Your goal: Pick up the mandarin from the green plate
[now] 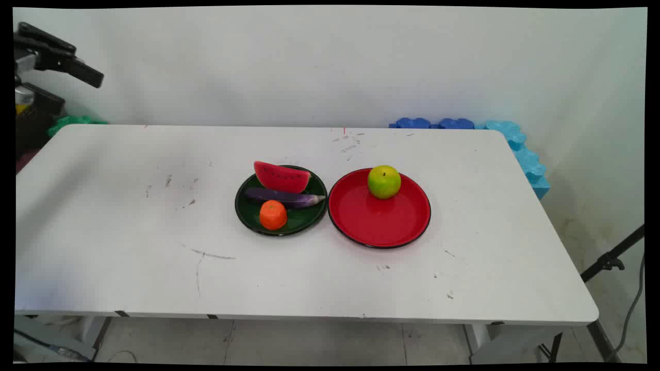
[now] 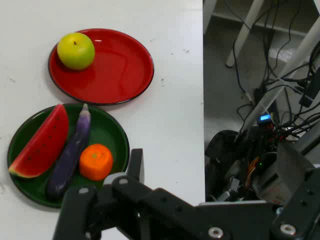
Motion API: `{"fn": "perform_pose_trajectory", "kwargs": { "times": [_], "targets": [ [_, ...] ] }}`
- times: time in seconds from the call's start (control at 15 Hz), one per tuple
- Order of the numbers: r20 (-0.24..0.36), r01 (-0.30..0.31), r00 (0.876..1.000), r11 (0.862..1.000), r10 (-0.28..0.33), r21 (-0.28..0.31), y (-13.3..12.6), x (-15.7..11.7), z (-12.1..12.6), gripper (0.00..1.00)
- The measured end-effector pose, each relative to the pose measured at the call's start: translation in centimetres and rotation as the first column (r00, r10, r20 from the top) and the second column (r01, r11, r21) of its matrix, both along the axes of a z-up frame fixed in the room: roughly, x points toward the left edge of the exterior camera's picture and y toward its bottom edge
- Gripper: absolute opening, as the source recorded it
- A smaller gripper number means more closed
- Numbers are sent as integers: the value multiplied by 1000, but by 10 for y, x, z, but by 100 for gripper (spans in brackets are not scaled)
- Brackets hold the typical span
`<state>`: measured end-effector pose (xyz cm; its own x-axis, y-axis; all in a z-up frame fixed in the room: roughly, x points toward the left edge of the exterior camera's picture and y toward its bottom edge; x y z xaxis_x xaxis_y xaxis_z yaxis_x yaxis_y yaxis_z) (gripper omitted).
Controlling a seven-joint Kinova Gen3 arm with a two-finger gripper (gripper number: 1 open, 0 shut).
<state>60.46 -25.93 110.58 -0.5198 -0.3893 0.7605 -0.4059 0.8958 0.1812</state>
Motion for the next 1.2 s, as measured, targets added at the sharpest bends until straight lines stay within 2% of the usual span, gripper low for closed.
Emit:
{"fn": "perform_pose_trajectory", "kwargs": {
  "times": [0.2,0.73,1.0,1.2],
  "targets": [
    [23,8,1000,1000,-8,7,-12,-15,-3,100],
    [134,-28,991,1000,26,14,-64,-89,-10,100],
    [204,-95,975,995,85,39,-88,-139,-31,100],
    [271,-136,956,989,114,62,-97,-173,-60,100]
  ]
}}
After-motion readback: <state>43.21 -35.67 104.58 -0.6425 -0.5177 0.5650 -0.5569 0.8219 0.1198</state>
